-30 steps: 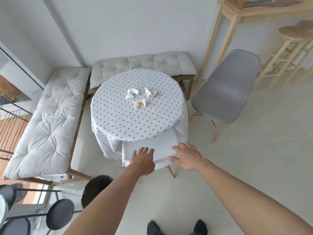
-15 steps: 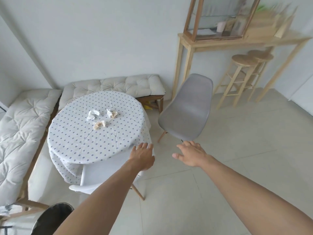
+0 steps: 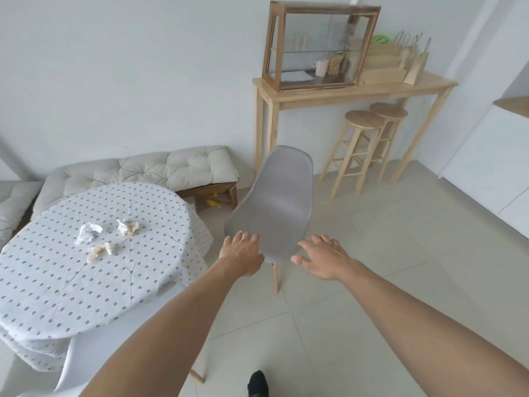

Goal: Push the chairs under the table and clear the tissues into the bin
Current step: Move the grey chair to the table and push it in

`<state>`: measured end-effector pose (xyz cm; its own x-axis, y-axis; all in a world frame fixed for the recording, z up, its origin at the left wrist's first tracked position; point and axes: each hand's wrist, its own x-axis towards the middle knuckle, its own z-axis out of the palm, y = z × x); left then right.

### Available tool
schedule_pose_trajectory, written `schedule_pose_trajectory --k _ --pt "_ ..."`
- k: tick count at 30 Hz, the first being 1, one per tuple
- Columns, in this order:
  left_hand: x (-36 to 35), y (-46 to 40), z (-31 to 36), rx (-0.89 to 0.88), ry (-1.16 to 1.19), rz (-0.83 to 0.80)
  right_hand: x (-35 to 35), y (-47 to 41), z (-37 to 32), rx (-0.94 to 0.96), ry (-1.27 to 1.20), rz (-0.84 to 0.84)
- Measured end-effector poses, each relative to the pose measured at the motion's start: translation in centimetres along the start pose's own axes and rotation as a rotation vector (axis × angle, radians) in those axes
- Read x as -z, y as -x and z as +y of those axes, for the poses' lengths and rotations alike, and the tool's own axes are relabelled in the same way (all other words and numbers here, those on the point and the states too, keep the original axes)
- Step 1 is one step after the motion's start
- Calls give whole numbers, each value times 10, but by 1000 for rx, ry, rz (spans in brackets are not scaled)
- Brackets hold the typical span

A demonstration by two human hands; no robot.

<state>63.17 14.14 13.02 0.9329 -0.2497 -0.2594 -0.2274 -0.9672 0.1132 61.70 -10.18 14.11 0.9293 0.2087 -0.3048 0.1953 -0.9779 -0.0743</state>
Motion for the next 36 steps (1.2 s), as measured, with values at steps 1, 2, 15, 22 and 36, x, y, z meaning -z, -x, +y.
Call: schedule_pose_trajectory --k 1,2,15,22,36 --pt "1 -14 2 1 -1 -1 3 -11 7 2 2 1" --pt "2 -28 4 4 -3 -3 5 -23 14 6 5 2" --pt "50 -240 -57 169 29 -70 84 -251 73 87 51 -11" --pt "72 -307 -102 294 93 -53 126 -371 69 202 92 -29" --pt "73 -364 -143 886 344 -32 164 -595 5 779 299 -129"
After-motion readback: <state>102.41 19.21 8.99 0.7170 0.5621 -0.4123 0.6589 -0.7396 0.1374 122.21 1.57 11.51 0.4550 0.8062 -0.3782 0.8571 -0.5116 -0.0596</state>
